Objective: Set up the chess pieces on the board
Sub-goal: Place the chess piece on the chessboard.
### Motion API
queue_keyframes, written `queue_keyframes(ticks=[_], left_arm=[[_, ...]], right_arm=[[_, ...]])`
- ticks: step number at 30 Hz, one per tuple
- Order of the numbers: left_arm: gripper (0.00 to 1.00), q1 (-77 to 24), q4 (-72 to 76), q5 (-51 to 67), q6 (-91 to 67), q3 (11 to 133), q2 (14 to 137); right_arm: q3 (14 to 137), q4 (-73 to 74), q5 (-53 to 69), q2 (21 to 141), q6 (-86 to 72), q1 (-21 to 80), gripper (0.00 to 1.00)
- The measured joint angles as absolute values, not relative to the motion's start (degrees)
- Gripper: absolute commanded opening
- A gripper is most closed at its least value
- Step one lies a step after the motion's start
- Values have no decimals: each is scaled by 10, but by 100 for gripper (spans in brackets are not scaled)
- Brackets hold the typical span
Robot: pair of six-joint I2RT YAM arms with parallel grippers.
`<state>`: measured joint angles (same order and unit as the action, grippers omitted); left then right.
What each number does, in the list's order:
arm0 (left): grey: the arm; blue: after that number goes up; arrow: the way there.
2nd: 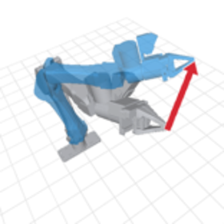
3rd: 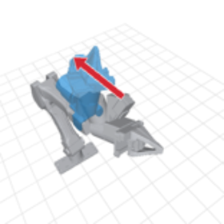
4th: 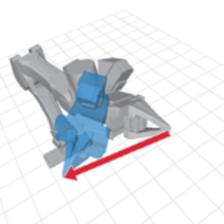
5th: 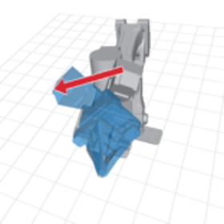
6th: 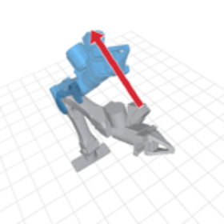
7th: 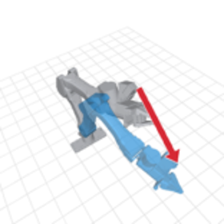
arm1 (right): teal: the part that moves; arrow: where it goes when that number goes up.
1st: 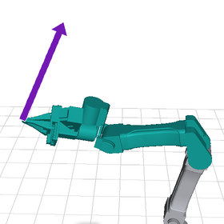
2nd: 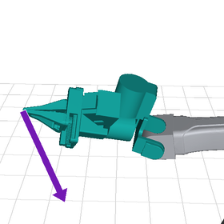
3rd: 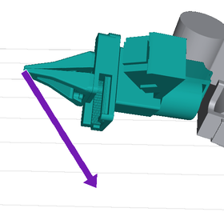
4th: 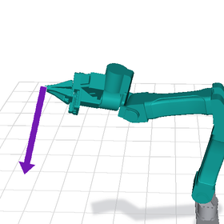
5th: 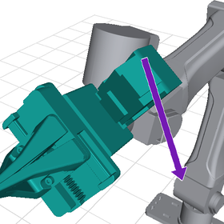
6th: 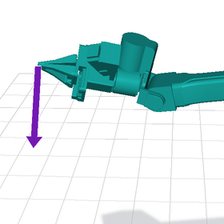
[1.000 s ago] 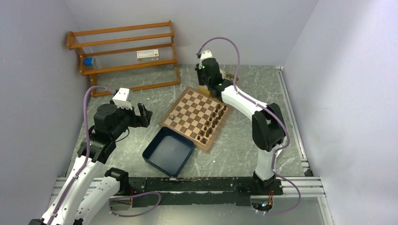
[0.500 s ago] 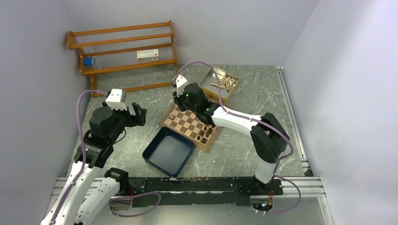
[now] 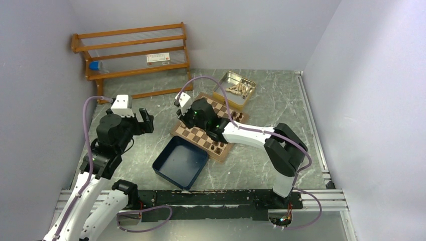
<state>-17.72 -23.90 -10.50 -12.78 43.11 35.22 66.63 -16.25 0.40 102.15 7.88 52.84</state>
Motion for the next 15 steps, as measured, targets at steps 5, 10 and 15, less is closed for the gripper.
queue_keyframes(ticks=[5, 10, 15], left_arm=[[95, -177, -239, -111, -128, 431, 342], [95, -177, -239, -112, -128, 431, 336], [95, -177, -239, -112, -128, 431, 328]], right_arm=[[666, -173, 14, 1037, 93, 536, 11], [666, -180, 21, 1056, 116, 545, 11], [666, -186, 17, 1077, 131, 550, 11]])
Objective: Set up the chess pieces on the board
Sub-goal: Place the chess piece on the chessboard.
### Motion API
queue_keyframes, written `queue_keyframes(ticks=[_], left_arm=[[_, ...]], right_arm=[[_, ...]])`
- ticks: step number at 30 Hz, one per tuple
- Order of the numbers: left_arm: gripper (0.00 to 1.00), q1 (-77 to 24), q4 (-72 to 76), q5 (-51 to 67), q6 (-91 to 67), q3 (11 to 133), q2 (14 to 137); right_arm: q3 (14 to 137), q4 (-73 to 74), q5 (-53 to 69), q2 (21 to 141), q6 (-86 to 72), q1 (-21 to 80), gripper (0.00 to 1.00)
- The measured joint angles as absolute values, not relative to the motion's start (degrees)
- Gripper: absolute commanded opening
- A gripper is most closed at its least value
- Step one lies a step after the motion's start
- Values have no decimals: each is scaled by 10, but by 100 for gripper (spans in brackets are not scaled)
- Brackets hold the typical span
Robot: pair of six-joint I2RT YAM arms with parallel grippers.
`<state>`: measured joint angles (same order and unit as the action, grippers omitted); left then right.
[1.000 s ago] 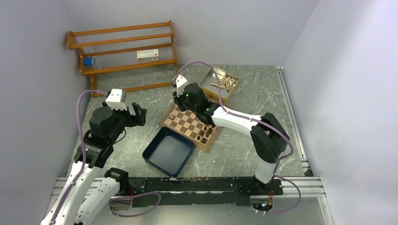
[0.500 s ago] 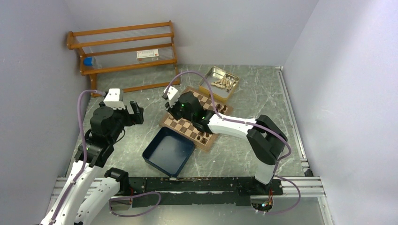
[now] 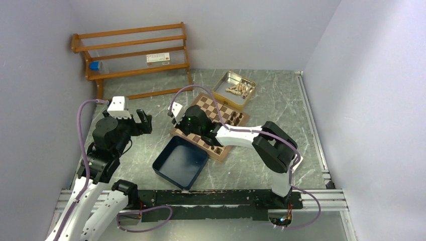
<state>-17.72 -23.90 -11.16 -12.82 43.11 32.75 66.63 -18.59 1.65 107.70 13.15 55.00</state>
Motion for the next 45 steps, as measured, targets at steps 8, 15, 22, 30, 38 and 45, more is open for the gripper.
queue_keyframes(ticks=[8, 15, 22, 30, 38, 45], left_arm=[[95, -177, -239, -112, -128, 431, 325], [95, -177, -239, -111, -128, 431, 325], [95, -177, -239, -111, -128, 431, 324], [96, -177, -239, -111, -128, 431, 322], [96, -177, -239, -111, -128, 431, 322], [96, -177, -239, -111, -128, 431, 322]], right_arm=[[666, -195, 15, 1094, 134, 553, 11], [666, -205, 8, 1114, 135, 553, 11], [666, -208, 0, 1131, 140, 553, 11], [666, -213, -9, 1133, 141, 553, 11], [667, -216, -9, 1134, 140, 553, 11], [668, -223, -10, 1147, 140, 553, 11]])
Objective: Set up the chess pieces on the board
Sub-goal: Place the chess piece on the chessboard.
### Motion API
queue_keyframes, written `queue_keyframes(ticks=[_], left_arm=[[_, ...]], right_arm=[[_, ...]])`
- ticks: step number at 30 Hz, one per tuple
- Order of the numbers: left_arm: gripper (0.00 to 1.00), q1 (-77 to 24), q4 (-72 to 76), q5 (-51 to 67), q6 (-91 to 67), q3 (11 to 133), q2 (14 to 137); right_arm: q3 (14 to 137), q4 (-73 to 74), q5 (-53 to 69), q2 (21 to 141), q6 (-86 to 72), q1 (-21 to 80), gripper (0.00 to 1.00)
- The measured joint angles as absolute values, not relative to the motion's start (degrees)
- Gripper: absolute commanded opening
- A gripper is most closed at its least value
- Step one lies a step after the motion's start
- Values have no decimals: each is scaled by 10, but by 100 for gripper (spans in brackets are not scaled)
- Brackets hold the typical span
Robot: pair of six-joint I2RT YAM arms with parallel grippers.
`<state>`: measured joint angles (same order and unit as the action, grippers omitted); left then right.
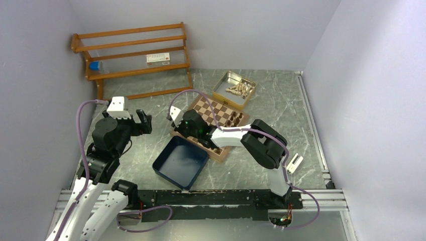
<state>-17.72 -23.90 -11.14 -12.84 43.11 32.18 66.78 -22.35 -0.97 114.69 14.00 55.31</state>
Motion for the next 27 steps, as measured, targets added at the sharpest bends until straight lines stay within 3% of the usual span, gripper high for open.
queue_keyframes(ticks=[19, 27], left_arm=[[96, -177, -239, -111, -128, 431, 322], [96, -177, -239, -111, -128, 431, 319]], right_arm=[[677, -219, -22, 1152, 135, 554, 25], [680, -215, -20, 1152, 129, 554, 22]])
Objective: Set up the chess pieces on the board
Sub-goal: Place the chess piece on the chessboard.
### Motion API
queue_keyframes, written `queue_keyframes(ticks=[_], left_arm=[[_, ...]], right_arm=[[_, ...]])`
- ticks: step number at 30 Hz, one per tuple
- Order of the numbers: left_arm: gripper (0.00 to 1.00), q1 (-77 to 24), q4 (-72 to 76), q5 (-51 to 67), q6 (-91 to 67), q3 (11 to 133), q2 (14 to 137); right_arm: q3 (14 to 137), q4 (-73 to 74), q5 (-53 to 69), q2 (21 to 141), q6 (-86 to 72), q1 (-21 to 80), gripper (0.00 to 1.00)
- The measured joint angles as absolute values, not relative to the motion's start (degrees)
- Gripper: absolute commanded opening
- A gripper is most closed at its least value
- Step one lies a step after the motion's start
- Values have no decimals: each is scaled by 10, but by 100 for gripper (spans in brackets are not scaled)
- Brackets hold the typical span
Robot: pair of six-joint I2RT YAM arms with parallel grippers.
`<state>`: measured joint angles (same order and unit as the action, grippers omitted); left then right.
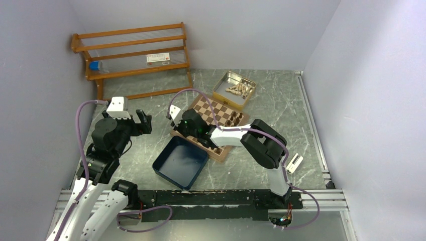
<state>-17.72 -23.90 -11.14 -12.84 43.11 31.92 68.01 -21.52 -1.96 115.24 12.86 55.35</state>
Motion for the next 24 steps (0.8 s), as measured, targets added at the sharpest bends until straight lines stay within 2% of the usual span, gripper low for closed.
queue_keyframes(ticks=[13, 24], left_arm=[[96, -177, -239, -111, -128, 431, 319], [96, -177, -239, -111, -128, 431, 319]], right_arm=[[681, -212, -18, 1152, 126, 554, 21], [687, -194, -20, 1152, 118, 554, 32]])
